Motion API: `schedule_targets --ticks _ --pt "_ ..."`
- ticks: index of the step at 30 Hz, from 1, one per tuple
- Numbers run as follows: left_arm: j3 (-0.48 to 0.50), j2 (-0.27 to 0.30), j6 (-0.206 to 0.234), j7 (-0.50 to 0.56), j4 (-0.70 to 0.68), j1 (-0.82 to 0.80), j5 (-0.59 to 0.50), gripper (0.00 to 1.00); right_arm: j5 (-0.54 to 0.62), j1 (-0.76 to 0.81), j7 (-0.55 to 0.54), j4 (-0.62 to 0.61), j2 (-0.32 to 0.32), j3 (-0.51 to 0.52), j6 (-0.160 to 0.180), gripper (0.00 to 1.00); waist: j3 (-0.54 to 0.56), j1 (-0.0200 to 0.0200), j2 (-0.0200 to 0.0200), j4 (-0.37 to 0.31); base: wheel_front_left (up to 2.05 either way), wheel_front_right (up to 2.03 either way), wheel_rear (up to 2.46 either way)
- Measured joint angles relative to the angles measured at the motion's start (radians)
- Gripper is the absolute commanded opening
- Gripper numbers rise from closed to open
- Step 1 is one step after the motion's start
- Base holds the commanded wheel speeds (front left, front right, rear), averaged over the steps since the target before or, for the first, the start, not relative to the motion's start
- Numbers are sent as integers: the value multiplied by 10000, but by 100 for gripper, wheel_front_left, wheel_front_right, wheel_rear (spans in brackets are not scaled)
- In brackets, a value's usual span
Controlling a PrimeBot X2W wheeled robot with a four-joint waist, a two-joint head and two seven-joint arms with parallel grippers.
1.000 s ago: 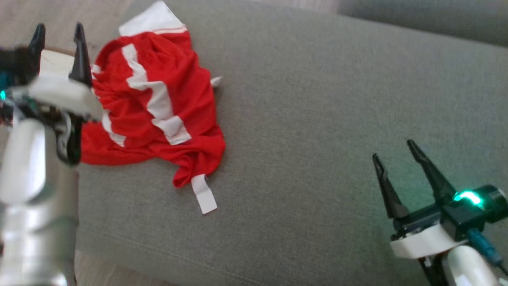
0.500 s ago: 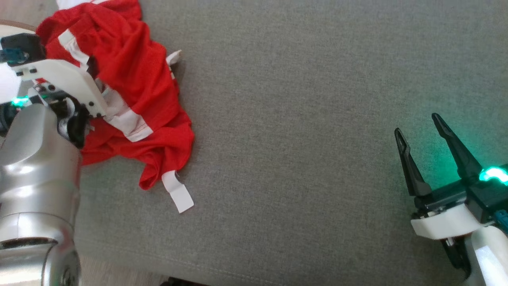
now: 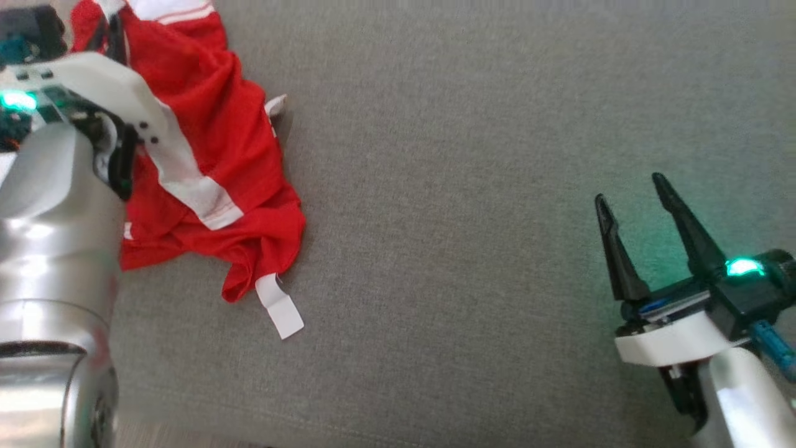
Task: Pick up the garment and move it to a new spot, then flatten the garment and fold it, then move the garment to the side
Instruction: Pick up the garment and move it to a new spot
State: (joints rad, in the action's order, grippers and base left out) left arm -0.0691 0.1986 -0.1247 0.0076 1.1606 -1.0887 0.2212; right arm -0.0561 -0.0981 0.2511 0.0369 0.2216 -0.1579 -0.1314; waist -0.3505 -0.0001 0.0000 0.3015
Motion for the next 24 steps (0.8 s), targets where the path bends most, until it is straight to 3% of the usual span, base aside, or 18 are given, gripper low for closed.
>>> schedule_targets --ticks 4,11,17,24 --pt "-717 176 -2 -136 -282 -343 -138 0 -75 15 0 159 -433 -59 0 100 623 -1 0 -212 0 0 0" --pt "-3055 282 -77 -69 -1799 -717 288 0 -236 325 0 410 -1175 -125 0 100 1793 -2 0 -896 0 0 0" --pt "-4567 683 -79 541 -3413 -739 1818 0 -378 717 0 637 -1478 -364 0 100 2490 -2 0 -1997 0 0 0" --pt "-5317 970 -77 997 -4913 -728 3340 0 -430 732 0 656 -1590 -677 0 100 3022 0 0 -3658 0 0 0"
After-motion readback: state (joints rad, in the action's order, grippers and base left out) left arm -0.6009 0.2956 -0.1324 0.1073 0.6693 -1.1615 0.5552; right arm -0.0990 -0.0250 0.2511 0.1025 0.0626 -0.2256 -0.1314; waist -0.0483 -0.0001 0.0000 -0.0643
